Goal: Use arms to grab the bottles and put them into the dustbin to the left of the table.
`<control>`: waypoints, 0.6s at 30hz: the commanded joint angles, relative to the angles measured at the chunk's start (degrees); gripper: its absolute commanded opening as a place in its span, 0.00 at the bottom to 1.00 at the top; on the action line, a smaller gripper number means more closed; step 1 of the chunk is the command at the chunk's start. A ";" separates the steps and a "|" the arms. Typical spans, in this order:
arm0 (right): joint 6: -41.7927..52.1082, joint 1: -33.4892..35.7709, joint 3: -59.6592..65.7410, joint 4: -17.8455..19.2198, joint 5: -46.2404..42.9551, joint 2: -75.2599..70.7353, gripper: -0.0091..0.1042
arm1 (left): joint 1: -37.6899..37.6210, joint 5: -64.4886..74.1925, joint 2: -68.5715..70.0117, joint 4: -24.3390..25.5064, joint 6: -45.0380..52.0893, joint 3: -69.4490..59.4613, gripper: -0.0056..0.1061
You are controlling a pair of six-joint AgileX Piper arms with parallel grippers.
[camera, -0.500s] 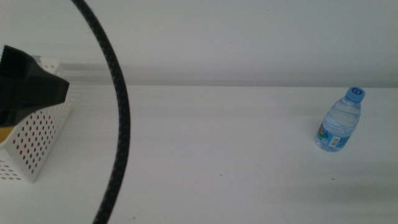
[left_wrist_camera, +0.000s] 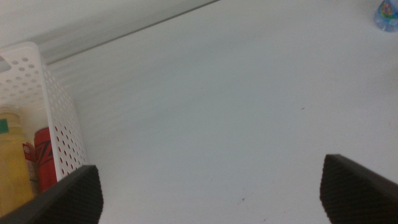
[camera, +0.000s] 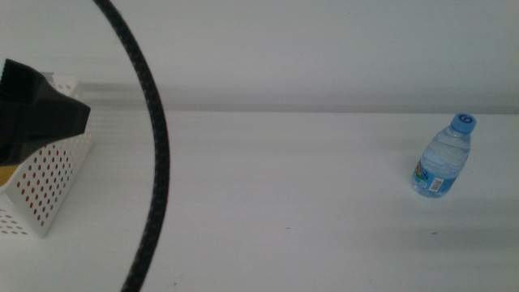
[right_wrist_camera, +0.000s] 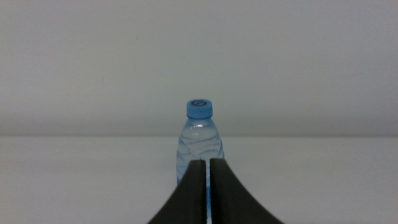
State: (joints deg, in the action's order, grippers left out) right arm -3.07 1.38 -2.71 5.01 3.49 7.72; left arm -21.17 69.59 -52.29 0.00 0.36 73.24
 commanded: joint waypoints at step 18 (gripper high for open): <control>-0.59 -0.19 -2.53 -8.45 -1.70 9.94 0.07 | -0.57 -0.84 0.11 -0.47 -0.36 0.01 0.89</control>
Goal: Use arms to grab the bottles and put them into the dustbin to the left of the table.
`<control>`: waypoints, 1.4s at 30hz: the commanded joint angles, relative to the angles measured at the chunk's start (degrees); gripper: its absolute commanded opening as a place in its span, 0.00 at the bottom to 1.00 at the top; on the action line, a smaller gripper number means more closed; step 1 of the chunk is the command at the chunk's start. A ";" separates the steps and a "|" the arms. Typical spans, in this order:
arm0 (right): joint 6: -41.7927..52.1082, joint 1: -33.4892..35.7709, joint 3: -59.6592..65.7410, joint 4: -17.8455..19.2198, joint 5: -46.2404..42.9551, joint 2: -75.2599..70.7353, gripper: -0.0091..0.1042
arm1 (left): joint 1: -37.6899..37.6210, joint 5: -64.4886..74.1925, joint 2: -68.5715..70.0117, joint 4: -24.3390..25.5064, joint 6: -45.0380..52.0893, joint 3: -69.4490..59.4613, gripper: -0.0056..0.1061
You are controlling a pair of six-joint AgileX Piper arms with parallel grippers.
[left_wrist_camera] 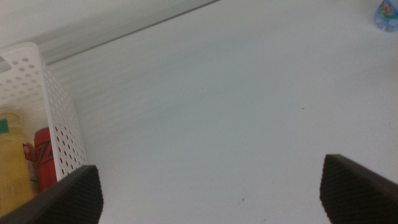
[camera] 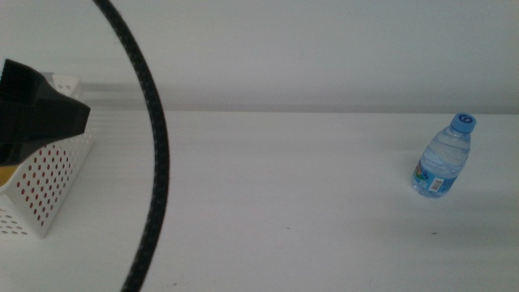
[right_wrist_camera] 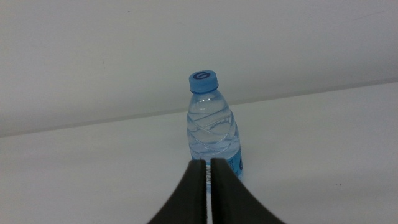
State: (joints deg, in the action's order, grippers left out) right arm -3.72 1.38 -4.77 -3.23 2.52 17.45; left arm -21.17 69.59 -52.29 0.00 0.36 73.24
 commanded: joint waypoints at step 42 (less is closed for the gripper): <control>3.72 -0.19 -16.50 3.64 23.79 15.68 0.90 | -0.57 -0.84 0.11 -0.47 -0.36 0.01 0.89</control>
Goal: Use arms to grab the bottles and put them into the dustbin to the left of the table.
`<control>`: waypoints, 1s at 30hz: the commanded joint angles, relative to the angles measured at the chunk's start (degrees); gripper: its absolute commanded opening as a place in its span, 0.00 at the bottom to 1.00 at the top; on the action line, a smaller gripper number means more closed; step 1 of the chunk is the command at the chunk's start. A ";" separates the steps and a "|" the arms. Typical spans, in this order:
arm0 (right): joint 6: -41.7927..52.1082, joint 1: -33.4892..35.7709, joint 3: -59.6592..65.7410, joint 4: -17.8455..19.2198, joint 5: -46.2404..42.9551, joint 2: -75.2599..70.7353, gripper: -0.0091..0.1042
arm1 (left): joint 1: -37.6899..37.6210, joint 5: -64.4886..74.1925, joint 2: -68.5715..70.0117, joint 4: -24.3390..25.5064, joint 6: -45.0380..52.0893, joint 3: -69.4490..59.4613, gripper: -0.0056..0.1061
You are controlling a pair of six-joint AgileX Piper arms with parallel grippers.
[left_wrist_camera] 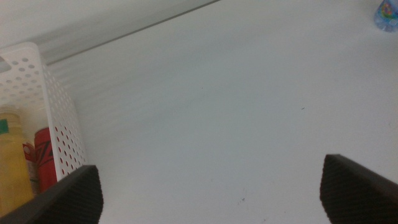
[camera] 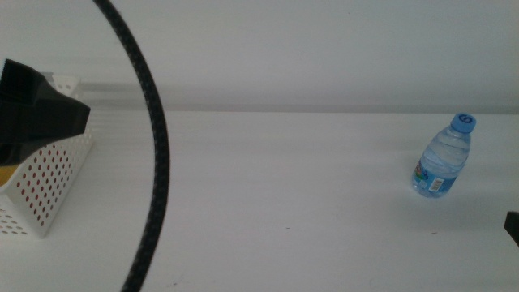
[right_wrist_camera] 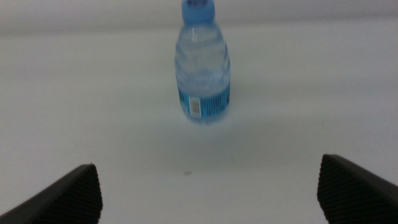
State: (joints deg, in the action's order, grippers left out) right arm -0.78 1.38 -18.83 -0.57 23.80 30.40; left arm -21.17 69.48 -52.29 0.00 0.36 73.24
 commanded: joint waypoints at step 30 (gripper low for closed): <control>2.18 -0.19 14.46 4.67 -38.09 -1.12 0.90 | -0.57 -0.73 0.11 1.68 -0.36 0.01 0.89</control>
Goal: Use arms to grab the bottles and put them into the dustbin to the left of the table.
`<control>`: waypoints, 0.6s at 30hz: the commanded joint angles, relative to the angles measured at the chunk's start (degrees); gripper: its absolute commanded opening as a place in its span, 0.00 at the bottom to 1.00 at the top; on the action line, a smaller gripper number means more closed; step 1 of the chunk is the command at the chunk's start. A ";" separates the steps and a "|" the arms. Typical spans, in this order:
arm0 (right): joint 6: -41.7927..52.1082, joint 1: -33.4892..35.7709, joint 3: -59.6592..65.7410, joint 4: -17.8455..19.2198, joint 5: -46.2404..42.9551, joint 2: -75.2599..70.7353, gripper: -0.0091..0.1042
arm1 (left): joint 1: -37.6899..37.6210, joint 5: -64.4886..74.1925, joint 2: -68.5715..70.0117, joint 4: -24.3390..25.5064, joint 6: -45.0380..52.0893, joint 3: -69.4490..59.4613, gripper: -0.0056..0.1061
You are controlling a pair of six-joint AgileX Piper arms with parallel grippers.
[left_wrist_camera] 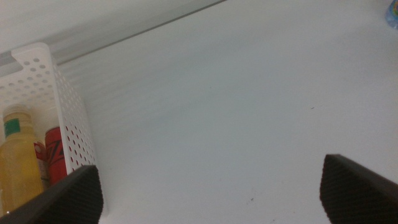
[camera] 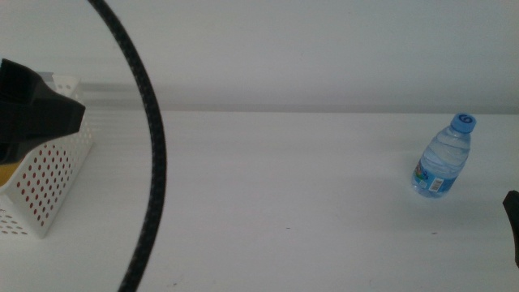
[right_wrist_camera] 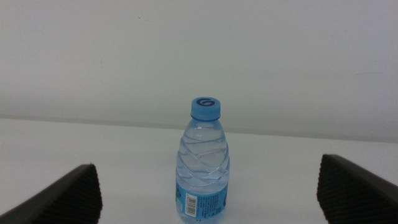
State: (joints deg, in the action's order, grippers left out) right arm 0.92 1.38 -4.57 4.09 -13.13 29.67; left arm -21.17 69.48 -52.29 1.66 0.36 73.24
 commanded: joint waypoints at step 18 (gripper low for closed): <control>-1.64 -0.19 0.40 -0.07 -2.63 -0.07 0.90 | -0.57 -0.73 0.11 0.02 -0.36 0.01 0.89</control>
State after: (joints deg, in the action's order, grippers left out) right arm -1.00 1.38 -4.48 4.09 -15.32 29.83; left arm -21.17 69.48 -52.29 1.66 0.36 73.24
